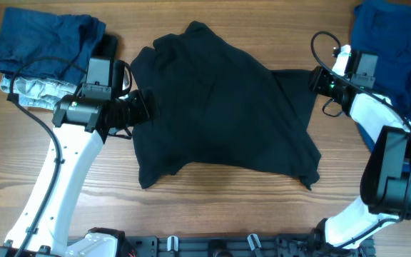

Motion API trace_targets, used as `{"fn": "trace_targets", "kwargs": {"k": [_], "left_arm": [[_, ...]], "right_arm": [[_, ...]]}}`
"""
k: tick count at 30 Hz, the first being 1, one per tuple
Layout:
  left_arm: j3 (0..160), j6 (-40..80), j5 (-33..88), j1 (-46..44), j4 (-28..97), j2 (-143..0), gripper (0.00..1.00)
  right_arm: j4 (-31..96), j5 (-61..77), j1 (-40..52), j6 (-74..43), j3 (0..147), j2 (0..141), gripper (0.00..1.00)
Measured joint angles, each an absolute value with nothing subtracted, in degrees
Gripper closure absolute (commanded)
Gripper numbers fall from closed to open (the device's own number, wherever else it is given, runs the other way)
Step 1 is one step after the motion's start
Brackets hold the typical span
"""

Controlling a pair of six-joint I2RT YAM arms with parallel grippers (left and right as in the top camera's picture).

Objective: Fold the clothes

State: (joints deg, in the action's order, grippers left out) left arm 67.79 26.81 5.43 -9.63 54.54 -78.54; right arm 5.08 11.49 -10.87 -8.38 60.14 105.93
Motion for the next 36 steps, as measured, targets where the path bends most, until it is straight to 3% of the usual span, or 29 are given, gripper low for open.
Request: {"fn": "trace_targets", "kwargs": {"k": [4,9,14,18,25,29,32,36], "left_arm": [[67.8,26.8,5.4,-9.6,54.6,-78.5,0.02],[67.8,26.8,5.4,-9.6,55.5,-78.5,0.02],[67.8,26.8,5.5,-9.6,56.2,-78.5,0.02],[67.8,26.8,5.4,-9.6,56.2,-78.5,0.02],[67.8,26.7,4.7,-9.6,56.3,-78.5,0.04],[67.8,26.6,4.3,-9.6,56.3,-78.5,0.05],[67.8,26.6,4.2,-9.6,56.3,-78.5,0.05],[67.8,26.6,4.1,-9.6,56.3,-78.5,0.03]], "right_arm": [[1.4,11.3,-12.3,-8.8,60.1,108.8,0.44],[-1.9,12.1,-12.3,-9.0,60.1,112.0,0.54],[-6.6,14.0,-12.3,-9.2,60.2,115.1,0.80],[-10.7,14.5,-12.3,-10.2,60.2,116.6,0.96],[-22.8,13.8,-12.3,-12.5,60.7,117.1,0.96],[-22.9,13.4,-12.3,-13.8,63.1,117.1,0.96],[-16.8,13.4,-12.3,-13.9,66.3,117.1,0.66],[-8.0,14.8,-12.3,-14.7,66.9,117.1,0.51]]}}
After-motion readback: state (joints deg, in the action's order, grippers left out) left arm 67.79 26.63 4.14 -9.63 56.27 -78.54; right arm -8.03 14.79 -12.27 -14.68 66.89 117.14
